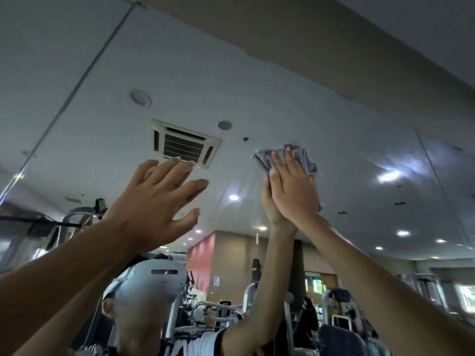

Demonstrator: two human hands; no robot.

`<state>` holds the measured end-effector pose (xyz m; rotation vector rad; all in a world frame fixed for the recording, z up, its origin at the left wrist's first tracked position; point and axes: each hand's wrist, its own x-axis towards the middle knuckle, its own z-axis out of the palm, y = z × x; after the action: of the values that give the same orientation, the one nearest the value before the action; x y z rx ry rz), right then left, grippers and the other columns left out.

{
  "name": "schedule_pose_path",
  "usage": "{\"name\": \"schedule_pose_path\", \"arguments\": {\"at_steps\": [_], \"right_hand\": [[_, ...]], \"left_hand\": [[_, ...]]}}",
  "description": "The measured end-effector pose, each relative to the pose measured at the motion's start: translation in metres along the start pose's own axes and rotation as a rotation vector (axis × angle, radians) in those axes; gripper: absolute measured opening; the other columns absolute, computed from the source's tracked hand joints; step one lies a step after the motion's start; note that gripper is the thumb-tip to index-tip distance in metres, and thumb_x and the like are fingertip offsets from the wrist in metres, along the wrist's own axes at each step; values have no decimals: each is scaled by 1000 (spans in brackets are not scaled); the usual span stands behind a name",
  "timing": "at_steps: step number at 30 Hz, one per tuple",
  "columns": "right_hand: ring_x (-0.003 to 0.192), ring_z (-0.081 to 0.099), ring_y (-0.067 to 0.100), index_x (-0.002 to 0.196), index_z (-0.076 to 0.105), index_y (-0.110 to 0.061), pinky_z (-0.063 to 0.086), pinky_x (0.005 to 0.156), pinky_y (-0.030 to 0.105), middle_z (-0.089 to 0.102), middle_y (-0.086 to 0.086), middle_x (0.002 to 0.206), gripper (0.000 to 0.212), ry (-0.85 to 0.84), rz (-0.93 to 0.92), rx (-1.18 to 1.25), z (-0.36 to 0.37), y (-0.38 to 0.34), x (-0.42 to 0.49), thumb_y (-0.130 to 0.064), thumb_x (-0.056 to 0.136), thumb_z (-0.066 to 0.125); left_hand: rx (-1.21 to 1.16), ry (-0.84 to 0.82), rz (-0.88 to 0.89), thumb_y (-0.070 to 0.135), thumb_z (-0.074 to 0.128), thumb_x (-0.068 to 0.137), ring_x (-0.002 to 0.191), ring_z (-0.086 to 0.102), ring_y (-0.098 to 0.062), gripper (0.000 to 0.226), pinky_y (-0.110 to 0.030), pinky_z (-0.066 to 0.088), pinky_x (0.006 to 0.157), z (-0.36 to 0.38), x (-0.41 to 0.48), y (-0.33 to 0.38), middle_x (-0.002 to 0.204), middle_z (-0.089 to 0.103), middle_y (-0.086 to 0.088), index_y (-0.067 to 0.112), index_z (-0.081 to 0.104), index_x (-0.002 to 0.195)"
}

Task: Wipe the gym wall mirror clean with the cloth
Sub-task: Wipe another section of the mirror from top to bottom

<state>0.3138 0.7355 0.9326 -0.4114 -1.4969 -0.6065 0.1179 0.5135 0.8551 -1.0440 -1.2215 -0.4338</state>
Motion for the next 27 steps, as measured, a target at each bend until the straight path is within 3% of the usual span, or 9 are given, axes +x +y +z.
{"name": "schedule_pose_path", "arguments": {"at_steps": [2,7,12,14,17,20,23,25,27], "right_hand": [[153,11,16,156,17,-29,19,122,51,17,-1,166,53,-35,-166,19,2,-10,-14,-46,106,12],[152,20,15,154,29,-23,12,121,29,28,2,163,53,-89,-569,-27,-24,28,-62,-32,102,34],[151,22,19,153,32,-19,26,118,44,28,4,162,56,-90,-256,23,-30,63,-4,-39,102,25],[152,18,19,155,30,-17,21,122,46,23,4,164,68,-88,-96,8,-27,38,29,-48,97,14],[154,6,14,157,24,-19,12,125,43,12,1,166,60,-54,-55,-33,-17,-13,55,-41,103,13],[154,-1,15,156,21,-26,13,124,49,6,-6,165,57,-87,-262,-9,-9,-54,38,-42,103,9],[152,-1,5,155,18,-30,9,121,34,4,-12,162,57,-210,-526,47,-19,-53,-1,-45,100,13],[152,6,5,155,24,-26,13,118,30,12,-8,163,56,-247,-698,2,-28,-26,-20,-41,101,22],[151,18,12,154,29,-23,24,118,36,24,1,163,55,-208,-706,-49,-32,8,-15,-37,101,27]], "left_hand": [[-7,-2,-47,53,36,90,138,42,-32,58,-45,20,110,0,0,-1,146,52,-14,26,56,138],[14,20,-154,54,34,91,146,34,-33,63,-48,15,114,2,-3,1,154,42,-17,22,52,142],[58,40,-299,55,26,94,150,25,-29,70,-52,12,117,9,-10,8,160,30,-16,17,41,151],[63,46,-296,55,26,95,150,24,-29,71,-53,13,117,11,-10,9,160,30,-16,16,41,151],[64,64,-289,55,27,94,150,25,-29,70,-52,14,117,10,-9,8,160,31,-16,17,41,151],[68,81,-293,54,29,94,150,26,-28,70,-51,14,117,11,-10,8,159,33,-15,17,42,151],[72,70,-317,56,25,95,152,21,-24,74,-48,11,119,9,-11,9,162,27,-11,13,35,154],[67,57,-328,57,22,95,153,16,-22,77,-47,8,120,9,-12,9,164,23,-9,11,30,156],[69,61,-329,56,22,95,153,17,-23,77,-48,8,120,9,-11,10,163,24,-10,10,31,155]]}}
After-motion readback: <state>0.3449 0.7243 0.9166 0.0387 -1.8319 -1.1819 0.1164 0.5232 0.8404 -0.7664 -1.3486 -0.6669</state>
